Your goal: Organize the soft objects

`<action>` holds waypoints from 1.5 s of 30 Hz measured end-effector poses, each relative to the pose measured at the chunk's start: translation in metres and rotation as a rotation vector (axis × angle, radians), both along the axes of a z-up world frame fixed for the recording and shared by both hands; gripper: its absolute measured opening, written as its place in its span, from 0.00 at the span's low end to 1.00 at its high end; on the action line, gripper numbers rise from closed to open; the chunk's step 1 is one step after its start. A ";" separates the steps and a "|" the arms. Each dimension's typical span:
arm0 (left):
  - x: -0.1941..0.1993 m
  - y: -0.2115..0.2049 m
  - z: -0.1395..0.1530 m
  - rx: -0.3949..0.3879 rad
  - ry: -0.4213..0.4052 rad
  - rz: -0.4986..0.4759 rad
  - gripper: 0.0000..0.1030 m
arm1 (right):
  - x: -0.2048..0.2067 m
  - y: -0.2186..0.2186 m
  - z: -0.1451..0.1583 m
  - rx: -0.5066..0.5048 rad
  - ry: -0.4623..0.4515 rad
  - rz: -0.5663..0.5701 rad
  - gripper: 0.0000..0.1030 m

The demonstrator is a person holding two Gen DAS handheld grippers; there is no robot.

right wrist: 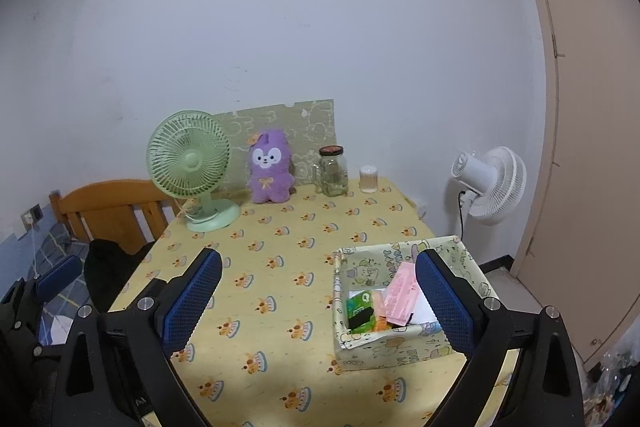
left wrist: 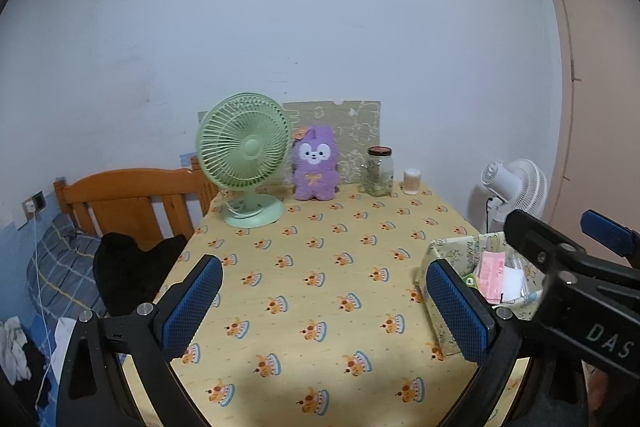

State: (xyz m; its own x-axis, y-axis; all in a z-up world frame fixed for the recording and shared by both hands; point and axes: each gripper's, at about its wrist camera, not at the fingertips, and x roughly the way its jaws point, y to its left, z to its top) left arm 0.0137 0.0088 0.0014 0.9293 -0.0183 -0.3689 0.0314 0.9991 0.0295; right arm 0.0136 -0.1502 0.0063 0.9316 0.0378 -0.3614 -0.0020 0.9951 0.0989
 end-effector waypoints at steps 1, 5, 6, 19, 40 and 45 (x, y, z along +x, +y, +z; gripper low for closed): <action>-0.002 0.002 0.001 -0.001 -0.004 0.005 1.00 | -0.001 0.000 0.001 -0.001 -0.003 0.000 0.96; -0.006 0.007 0.004 -0.008 -0.021 0.028 1.00 | -0.003 -0.001 0.004 0.001 -0.019 0.004 0.98; -0.007 0.008 0.004 -0.009 -0.024 0.033 1.00 | -0.004 -0.002 0.005 0.001 -0.024 0.005 0.98; -0.015 0.020 0.008 -0.040 -0.043 0.074 1.00 | -0.010 -0.004 0.009 -0.013 -0.051 0.029 1.00; -0.020 0.022 0.009 -0.041 -0.044 0.075 1.00 | -0.011 -0.008 0.009 -0.008 -0.056 0.019 1.00; -0.020 0.021 0.010 -0.038 -0.043 0.074 1.00 | -0.011 -0.008 0.008 -0.007 -0.054 0.015 1.00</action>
